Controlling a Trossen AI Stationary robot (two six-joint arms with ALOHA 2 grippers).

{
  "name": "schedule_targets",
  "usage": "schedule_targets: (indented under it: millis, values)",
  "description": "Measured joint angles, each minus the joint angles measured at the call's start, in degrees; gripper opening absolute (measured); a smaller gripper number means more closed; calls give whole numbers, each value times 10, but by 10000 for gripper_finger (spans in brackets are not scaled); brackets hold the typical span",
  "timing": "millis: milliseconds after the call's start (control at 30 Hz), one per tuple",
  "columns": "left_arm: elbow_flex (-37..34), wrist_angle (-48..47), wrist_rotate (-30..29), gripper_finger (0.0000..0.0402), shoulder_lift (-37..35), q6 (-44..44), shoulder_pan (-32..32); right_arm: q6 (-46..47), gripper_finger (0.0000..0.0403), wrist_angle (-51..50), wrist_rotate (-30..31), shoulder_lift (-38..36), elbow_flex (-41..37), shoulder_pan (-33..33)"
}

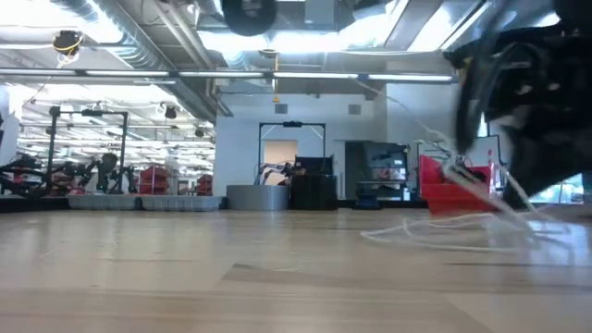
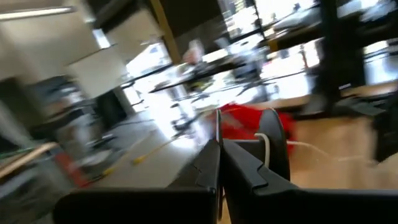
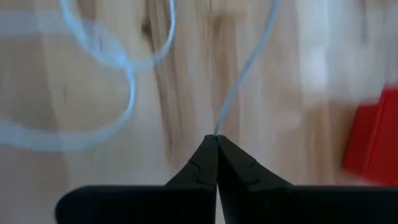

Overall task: Coil cords
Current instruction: Coil the white wire onto the black spool

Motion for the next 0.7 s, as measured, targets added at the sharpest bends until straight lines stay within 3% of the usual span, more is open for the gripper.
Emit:
schedule_targets:
  millis: [233,400,500,600,700]
  values:
    - [0,-26,-305,1,-40,70,-48,116,2,-71,-153,-41,0,9]
    - [0,-27,-316,1,-54,55,-62,200,2,-83,-245,-77,0,9]
    - [0,-29,-315,1,-53,54,-62,232,8,-78,-247,-92,0,9]
    - [0,-36,-293,1,-52,53,-65,228,19,-55,-195,-95,0,8]
    - [0,-36,-251,1,-52,51,-67,186,36,4,-77,-95,0,0]
